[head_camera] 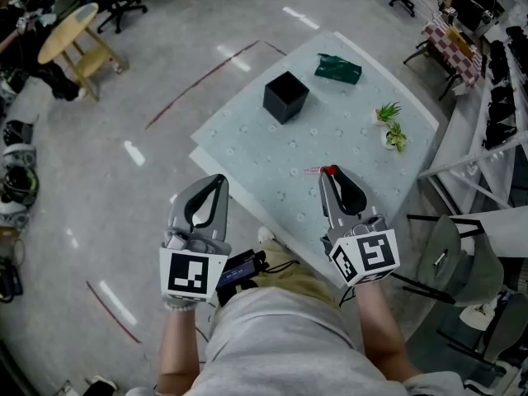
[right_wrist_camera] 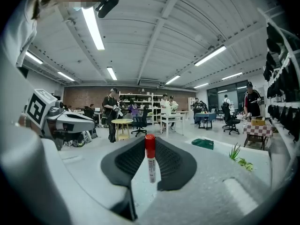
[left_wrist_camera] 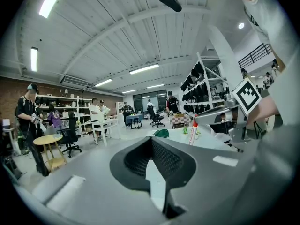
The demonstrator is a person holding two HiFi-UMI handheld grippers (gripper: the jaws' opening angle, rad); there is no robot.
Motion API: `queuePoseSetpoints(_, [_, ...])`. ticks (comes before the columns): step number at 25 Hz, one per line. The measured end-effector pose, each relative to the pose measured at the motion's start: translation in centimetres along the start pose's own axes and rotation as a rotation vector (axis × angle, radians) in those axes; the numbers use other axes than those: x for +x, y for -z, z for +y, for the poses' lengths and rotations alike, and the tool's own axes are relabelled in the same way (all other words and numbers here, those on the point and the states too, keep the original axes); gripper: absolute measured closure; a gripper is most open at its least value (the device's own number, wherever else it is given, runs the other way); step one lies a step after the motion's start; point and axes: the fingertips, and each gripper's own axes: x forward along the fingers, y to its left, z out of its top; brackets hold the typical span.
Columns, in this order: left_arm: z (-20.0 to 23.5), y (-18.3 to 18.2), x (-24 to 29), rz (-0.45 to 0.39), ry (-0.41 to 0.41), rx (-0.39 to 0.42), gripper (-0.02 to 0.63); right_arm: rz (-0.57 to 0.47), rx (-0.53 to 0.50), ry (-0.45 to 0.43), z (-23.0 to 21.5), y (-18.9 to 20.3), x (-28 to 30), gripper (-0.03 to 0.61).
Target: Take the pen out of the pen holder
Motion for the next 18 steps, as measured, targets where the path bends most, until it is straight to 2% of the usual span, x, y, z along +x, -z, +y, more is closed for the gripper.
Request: queuePoseSetpoints(18, [0.32, 0.38, -0.07, 0.009, -0.006, 0.001, 0.614, 0.005, -0.014, -0.025, 0.54, -0.1, 0.66, 0.514])
